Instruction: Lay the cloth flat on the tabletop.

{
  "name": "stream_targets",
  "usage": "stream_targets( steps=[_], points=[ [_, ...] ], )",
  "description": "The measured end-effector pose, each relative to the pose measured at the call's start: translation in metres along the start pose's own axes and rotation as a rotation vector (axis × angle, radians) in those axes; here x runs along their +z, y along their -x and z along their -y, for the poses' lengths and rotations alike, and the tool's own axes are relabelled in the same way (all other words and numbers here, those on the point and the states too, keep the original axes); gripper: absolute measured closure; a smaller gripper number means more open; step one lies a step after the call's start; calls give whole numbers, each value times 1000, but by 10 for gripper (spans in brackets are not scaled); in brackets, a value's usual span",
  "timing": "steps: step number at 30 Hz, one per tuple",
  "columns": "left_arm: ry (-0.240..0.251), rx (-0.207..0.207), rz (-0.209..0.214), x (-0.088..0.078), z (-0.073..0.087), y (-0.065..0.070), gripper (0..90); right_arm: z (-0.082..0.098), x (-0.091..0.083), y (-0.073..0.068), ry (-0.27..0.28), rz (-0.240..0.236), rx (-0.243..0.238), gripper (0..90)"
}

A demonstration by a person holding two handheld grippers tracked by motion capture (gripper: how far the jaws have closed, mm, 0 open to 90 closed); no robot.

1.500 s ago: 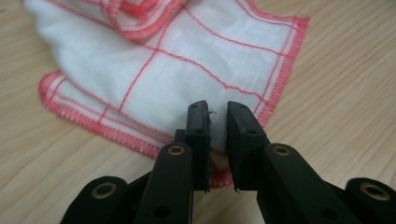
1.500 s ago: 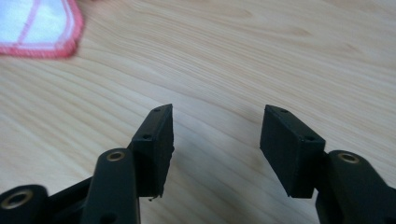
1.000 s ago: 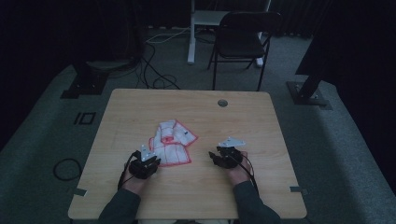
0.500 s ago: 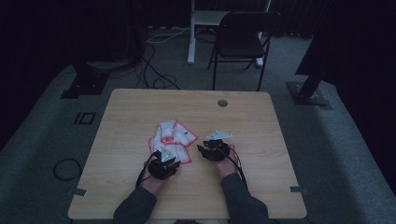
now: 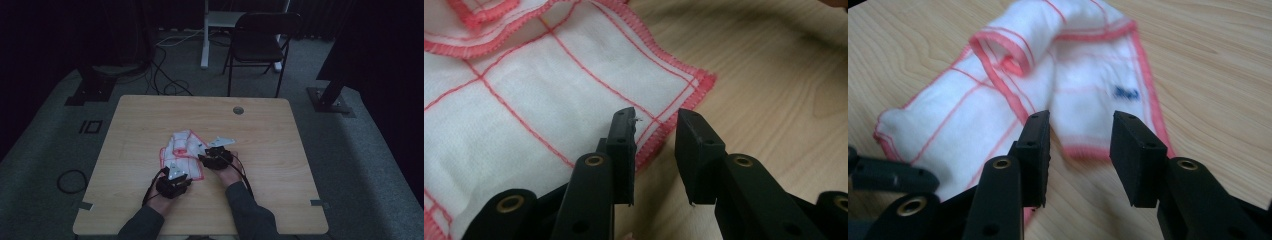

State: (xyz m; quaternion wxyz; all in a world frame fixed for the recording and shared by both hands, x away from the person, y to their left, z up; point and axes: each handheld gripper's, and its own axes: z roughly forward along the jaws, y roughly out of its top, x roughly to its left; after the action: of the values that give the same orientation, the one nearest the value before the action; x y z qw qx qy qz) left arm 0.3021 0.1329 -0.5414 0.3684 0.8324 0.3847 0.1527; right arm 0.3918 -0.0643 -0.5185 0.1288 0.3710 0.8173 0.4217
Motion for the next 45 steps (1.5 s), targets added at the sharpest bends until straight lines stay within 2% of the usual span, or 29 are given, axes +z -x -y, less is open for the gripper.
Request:
stream_targets(
  steps=[5,11,12,14,17,18,24,31,40,45],
  points=[
    [1,0,-4,-1,1,0,703,-12,14,-16,-4,-26,-36,561],
    [8,0,-8,-2,3,1,703,-20,24,-22,-8,-30,-51,577],
    [10,3,-5,-3,4,2,703,-25,34,-20,-27,-26,-37,626],
    [12,5,-1,-4,6,1,705,-27,38,-18,-33,-39,-25,723],
    [10,4,4,-7,8,-1,715,-29,38,-16,-29,-16,-32,869],
    [9,5,4,-8,9,-2,722,-29,37,-15,-23,-7,-30,883],
    [-12,-6,2,-17,14,-10,772,-26,19,4,-10,49,-23,890],
    [-29,-10,-18,-25,19,-18,786,-9,-8,31,-37,107,-43,892],
    [-36,-25,-29,-30,22,-25,790,9,-41,55,-38,156,-31,895],
    [-40,-24,-34,-32,23,-27,791,20,-56,60,-37,158,-30,895]
  ],
)
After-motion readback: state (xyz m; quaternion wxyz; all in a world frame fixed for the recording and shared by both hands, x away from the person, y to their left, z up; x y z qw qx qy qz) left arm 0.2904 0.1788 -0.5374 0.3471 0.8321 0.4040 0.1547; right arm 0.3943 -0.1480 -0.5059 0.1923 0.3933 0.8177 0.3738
